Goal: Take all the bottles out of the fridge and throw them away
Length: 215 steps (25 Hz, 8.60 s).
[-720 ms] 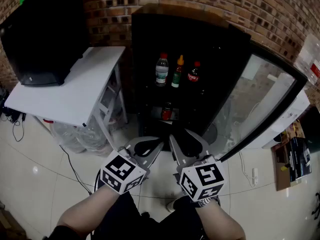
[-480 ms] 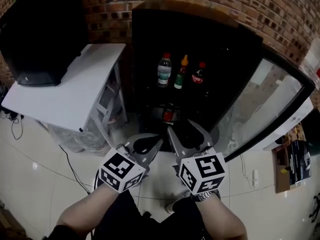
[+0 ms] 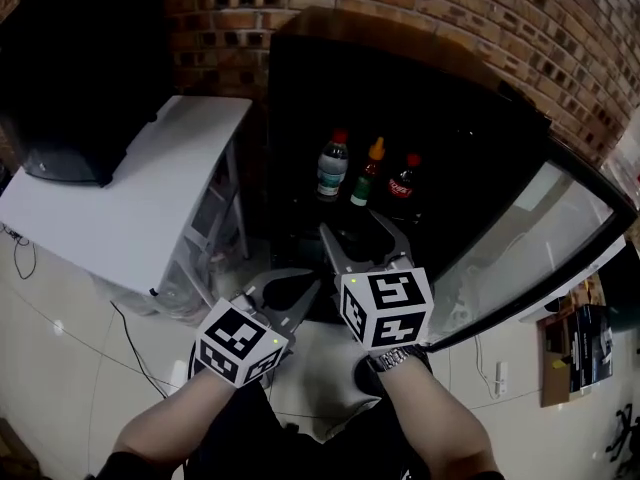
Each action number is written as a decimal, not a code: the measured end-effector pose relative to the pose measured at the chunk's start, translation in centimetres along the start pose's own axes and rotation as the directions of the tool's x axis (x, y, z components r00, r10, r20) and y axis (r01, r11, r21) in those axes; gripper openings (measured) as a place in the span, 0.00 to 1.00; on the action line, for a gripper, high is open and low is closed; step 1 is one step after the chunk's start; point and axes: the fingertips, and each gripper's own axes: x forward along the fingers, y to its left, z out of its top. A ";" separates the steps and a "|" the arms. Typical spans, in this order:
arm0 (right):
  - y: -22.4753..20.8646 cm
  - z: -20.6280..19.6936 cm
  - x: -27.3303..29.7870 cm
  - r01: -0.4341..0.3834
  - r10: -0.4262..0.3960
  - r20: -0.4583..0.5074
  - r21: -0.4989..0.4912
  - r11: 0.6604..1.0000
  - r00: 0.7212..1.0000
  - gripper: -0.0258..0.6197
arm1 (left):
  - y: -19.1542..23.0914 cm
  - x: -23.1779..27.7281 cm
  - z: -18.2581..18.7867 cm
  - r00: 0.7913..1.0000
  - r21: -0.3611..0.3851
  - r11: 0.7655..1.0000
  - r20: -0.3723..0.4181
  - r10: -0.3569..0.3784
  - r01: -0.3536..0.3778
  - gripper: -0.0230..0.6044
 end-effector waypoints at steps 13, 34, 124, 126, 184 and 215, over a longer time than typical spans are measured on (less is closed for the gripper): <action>-4.6 1.0 10.9 0.083 -0.086 -0.052 -0.050 0.995 0.995 0.46 | 5.0 0.1 -0.6 0.999 -0.019 0.999 -0.009 0.030 -0.031 0.04; -7.6 2.7 17.3 0.094 -0.093 -0.089 0.016 0.995 0.992 0.29 | 7.3 1.2 -2.1 0.999 -0.052 0.998 -0.035 0.028 -0.030 0.04; -12.3 -31.5 -16.2 0.353 -0.267 -0.406 0.152 0.923 0.874 0.27 | -13.4 7.7 -16.6 0.924 -0.119 0.971 -0.303 -0.234 0.207 0.04; -11.2 -29.2 -15.7 0.325 -0.254 -0.376 0.138 0.935 0.891 0.27 | -12.7 7.1 -15.1 0.936 -0.105 0.976 -0.280 -0.212 0.190 0.04; -15.2 -1.3 13.7 0.332 -0.329 -0.198 -0.020 0.943 0.923 0.36 | 7.8 6.0 -1.4 0.995 -0.009 0.996 -0.059 -0.086 0.086 0.04; -8.2 -0.4 -5.9 0.265 -0.266 -0.114 -0.027 0.964 0.957 0.26 | -6.1 3.5 -1.5 0.975 0.027 0.976 -0.057 -0.214 0.216 0.04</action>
